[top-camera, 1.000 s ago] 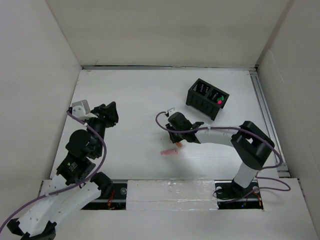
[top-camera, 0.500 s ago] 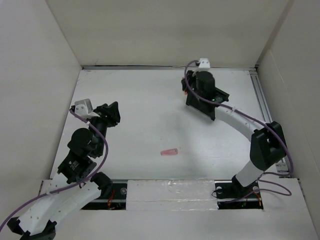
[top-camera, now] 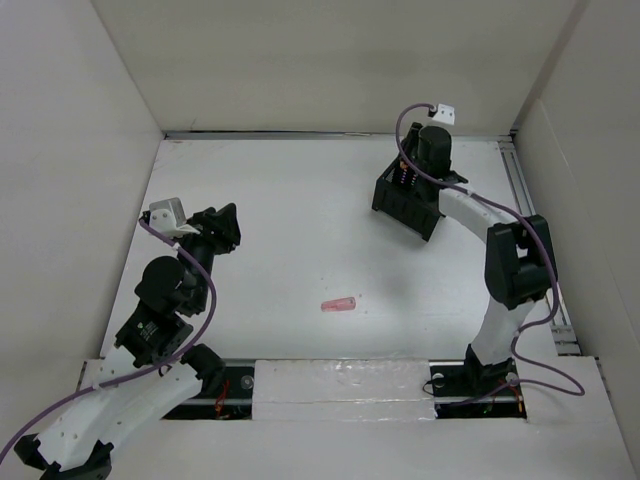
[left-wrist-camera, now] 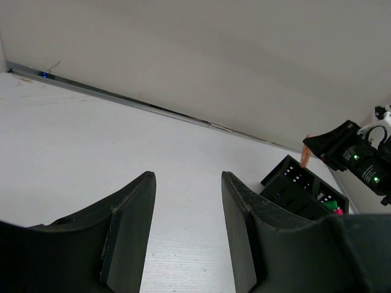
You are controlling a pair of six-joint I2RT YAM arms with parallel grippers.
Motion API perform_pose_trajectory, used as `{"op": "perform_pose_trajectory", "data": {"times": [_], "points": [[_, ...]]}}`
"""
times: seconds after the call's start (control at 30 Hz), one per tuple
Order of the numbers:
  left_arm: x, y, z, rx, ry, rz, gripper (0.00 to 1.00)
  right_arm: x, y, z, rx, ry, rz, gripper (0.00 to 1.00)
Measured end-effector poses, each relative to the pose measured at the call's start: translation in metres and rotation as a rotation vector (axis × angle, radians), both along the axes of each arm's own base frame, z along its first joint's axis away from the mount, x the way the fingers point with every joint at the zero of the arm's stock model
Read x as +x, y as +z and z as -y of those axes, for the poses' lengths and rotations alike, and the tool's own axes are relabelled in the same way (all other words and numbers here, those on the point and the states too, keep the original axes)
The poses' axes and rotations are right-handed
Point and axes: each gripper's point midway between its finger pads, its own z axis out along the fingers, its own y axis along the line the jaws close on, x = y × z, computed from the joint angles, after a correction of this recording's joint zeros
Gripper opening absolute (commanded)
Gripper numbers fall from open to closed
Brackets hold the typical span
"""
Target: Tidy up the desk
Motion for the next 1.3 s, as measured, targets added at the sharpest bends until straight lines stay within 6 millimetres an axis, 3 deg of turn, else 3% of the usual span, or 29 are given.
{"op": "perform_pose_trajectory", "data": {"times": [0.17, 0.37, 0.5, 0.67, 0.73, 0.77, 0.8, 0.83, 0.9, 0.97, 1.03, 1.13, 1.17, 1.2, 1.3], "points": [[0.000, 0.000, 0.000, 0.000, 0.000, 0.000, 0.43, -0.012, -0.024, -0.004, -0.007, 0.008, -0.042, 0.17], [0.000, 0.000, 0.000, 0.000, 0.000, 0.001, 0.43, -0.021, -0.040, -0.003, -0.017, 0.000, -0.078, 0.31], [0.000, 0.000, 0.000, -0.001, -0.002, 0.001, 0.43, -0.030, -0.041, -0.003, -0.004, 0.001, -0.084, 0.58], [-0.003, 0.003, 0.000, -0.007, -0.013, 0.011, 0.43, -0.047, -0.016, -0.007, 0.010, 0.019, -0.047, 0.65], [-0.004, 0.004, 0.001, -0.009, -0.019, 0.015, 0.43, -0.054, 0.004, -0.014, 0.023, 0.045, -0.014, 0.52], [-0.004, 0.004, 0.001, -0.010, -0.019, 0.015, 0.43, -0.058, 0.014, -0.018, 0.030, 0.066, 0.000, 0.41], [-0.004, 0.004, 0.001, -0.010, -0.020, 0.016, 0.43, -0.065, 0.025, -0.024, 0.039, 0.093, 0.017, 0.11], [-0.004, 0.005, 0.001, -0.010, -0.021, 0.017, 0.43, -0.074, 0.035, -0.032, 0.046, 0.126, 0.035, 0.02], [-0.004, 0.005, 0.001, -0.010, -0.023, 0.017, 0.43, -0.099, 0.051, -0.055, 0.068, 0.202, 0.066, 0.00], [-0.004, 0.005, 0.001, -0.011, -0.022, 0.017, 0.43, -0.132, 0.055, -0.090, 0.076, 0.318, 0.071, 0.00], [-0.005, 0.005, 0.001, -0.011, -0.022, 0.018, 0.43, -0.170, 0.041, -0.129, 0.065, 0.461, 0.041, 0.00], [-0.006, 0.006, 0.000, -0.015, -0.024, 0.023, 0.43, -0.236, -0.014, -0.172, 0.008, 0.658, -0.092, 0.00], [-0.007, 0.007, -0.001, -0.018, -0.024, 0.026, 0.43, -0.261, -0.040, -0.178, -0.026, 0.712, -0.166, 0.08], [-0.007, 0.008, -0.001, -0.020, -0.025, 0.029, 0.43, -0.283, -0.068, -0.178, -0.063, 0.748, -0.245, 0.37], [-0.007, 0.008, 0.000, -0.020, -0.028, 0.030, 0.43, -0.337, -0.131, -0.150, -0.154, 0.785, -0.467, 0.74]]}}
